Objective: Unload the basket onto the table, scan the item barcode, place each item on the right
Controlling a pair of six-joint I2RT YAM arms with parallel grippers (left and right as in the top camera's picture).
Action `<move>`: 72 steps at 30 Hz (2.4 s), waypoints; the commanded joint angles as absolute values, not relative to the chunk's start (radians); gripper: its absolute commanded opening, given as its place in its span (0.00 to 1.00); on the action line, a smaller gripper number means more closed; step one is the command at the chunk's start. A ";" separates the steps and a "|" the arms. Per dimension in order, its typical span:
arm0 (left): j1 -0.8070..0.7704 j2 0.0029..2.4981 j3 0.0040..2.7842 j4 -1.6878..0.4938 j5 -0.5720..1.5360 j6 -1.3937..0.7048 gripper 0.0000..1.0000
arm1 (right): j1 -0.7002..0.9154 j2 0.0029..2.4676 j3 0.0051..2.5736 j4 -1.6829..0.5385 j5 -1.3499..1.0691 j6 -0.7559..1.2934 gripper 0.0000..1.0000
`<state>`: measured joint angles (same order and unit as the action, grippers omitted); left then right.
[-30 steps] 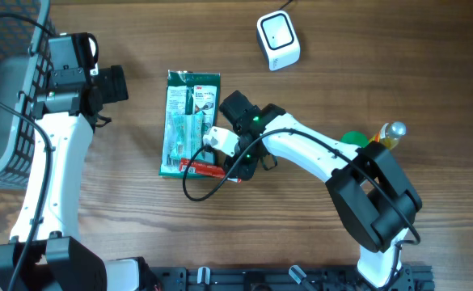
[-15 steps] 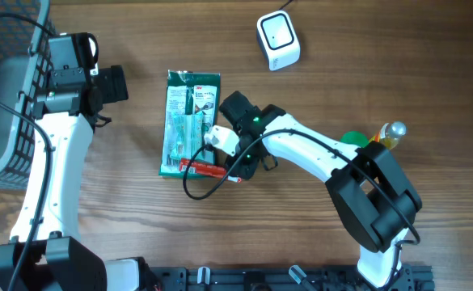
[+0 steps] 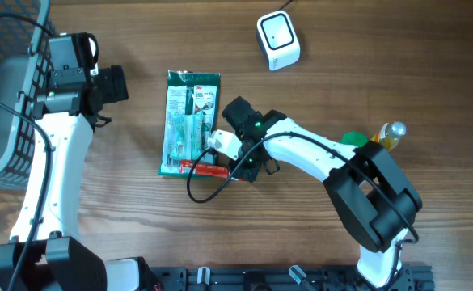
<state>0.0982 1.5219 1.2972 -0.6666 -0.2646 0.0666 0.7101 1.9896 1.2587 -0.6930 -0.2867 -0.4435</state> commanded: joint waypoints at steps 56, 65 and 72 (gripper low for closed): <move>0.099 1.520 1.299 -0.664 -0.266 0.074 1.00 | 0.702 1.631 1.254 -0.833 -0.172 -0.442 0.04; 0.098 1.520 1.299 -0.664 -0.266 0.074 1.00 | 0.702 1.631 1.254 -0.915 -0.008 -0.442 0.04; 0.099 1.520 1.299 -0.664 -0.266 0.074 1.00 | 0.702 1.631 1.254 -0.913 -0.027 -0.437 0.04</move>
<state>0.0982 1.5219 1.2972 -0.6666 -0.2646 0.0666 0.7052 1.6176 1.2514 -0.9199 -0.0322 -0.4423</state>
